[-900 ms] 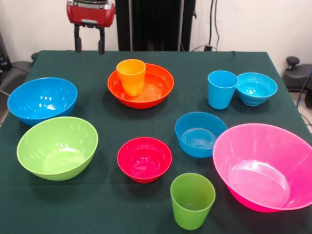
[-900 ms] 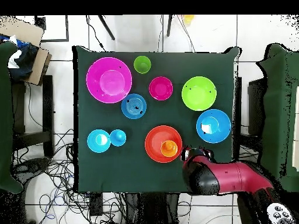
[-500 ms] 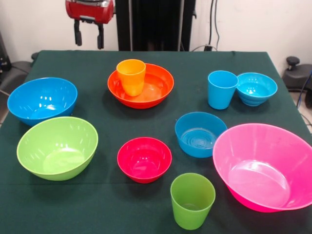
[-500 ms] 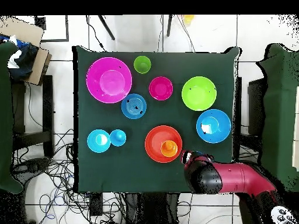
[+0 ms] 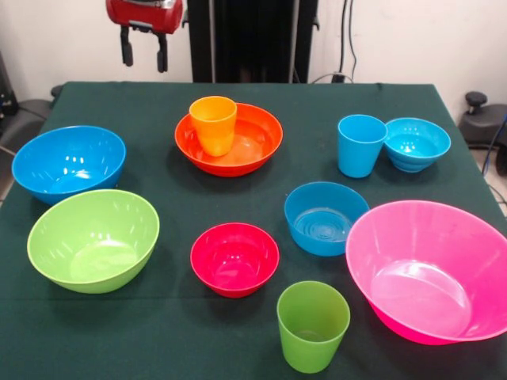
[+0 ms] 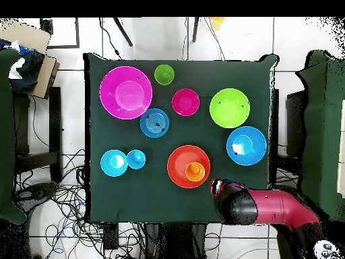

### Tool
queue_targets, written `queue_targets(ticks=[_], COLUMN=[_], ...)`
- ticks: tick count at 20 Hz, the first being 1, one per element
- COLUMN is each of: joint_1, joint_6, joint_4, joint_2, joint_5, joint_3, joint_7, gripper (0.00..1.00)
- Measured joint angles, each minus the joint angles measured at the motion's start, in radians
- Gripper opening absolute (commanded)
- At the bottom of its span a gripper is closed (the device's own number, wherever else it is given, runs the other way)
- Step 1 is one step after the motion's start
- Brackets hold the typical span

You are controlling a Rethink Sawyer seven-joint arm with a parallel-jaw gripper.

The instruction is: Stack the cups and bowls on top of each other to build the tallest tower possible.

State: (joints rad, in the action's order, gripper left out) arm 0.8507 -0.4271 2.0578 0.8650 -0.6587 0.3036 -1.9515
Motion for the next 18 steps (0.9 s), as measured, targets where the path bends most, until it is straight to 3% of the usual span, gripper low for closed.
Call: queue_targets(ticks=[18], joint_1=[0.005], joint_6=[0.0], joint_4=[-0.035], joint_2=[-0.006], joint_5=[0.0], joint_3=[0.0], joint_7=[0.0], gripper=[1.0])
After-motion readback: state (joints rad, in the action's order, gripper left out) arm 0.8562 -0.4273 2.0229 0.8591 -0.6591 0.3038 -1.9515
